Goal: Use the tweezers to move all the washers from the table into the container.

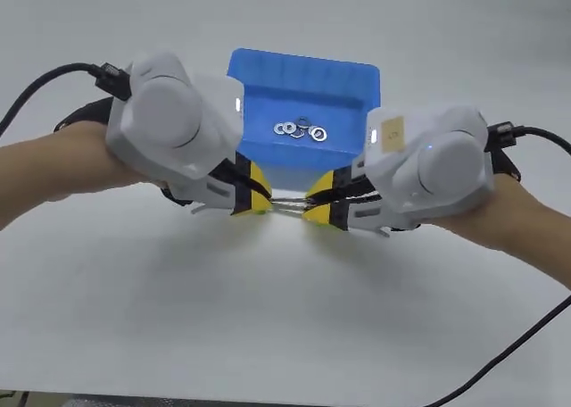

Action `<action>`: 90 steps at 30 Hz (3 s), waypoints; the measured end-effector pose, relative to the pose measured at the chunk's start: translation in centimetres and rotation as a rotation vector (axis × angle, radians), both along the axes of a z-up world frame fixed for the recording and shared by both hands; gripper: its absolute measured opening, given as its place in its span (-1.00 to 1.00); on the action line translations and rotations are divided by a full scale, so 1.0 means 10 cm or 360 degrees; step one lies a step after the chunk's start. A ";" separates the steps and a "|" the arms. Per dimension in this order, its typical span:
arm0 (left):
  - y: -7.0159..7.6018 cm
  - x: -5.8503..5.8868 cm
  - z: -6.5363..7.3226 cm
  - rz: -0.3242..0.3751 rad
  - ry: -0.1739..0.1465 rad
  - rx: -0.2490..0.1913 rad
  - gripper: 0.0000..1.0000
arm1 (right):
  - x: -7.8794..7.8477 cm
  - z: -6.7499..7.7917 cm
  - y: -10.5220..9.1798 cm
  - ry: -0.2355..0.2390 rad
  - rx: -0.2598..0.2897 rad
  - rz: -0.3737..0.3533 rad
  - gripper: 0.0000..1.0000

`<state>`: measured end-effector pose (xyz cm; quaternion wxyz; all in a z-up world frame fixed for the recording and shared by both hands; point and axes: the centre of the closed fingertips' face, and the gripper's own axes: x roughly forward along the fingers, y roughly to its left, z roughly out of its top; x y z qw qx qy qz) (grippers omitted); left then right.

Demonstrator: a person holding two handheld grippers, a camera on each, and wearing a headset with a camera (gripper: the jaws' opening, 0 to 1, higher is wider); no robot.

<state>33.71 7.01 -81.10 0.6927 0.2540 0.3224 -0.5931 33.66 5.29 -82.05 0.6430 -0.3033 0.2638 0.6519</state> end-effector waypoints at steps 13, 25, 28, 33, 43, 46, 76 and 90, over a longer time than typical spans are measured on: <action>0.02 -0.01 -0.01 0.0097 -0.0010 0.0036 -0.84 | 0.01 0.00 0.04 -0.0004 -0.0106 -0.0028 -0.69; 0.23 -0.09 0.49 0.0387 -0.0045 -0.0189 -0.64 | -0.04 0.55 -0.14 -0.0061 0.0122 -0.0357 -0.61; 0.32 -0.17 0.72 0.0516 -0.0063 -0.0346 -0.53 | -0.04 0.81 -0.30 -0.0052 0.0268 -0.0547 -0.61; 0.51 -0.31 1.20 0.0602 -0.0304 -0.0516 -0.38 | -0.26 1.12 -0.54 0.0025 0.0415 -0.0695 -0.48; 0.68 -0.65 1.52 0.0680 -0.0389 -0.0421 0.62 | -0.37 1.42 -0.83 -0.0364 0.0267 -0.0714 0.03; 0.67 -0.69 1.59 0.0704 -0.0409 -0.0426 0.80 | -0.38 1.49 -0.85 -0.0407 0.0249 -0.0746 0.32; 0.71 -0.78 1.66 0.0837 -0.0447 -0.0387 0.99 | -0.56 1.62 -1.02 -0.0349 0.0149 -0.0750 1.00; 0.70 -0.66 1.79 0.0910 -0.0496 -0.0449 0.99 | -0.38 1.83 -0.83 -0.0365 0.0219 -0.0731 1.00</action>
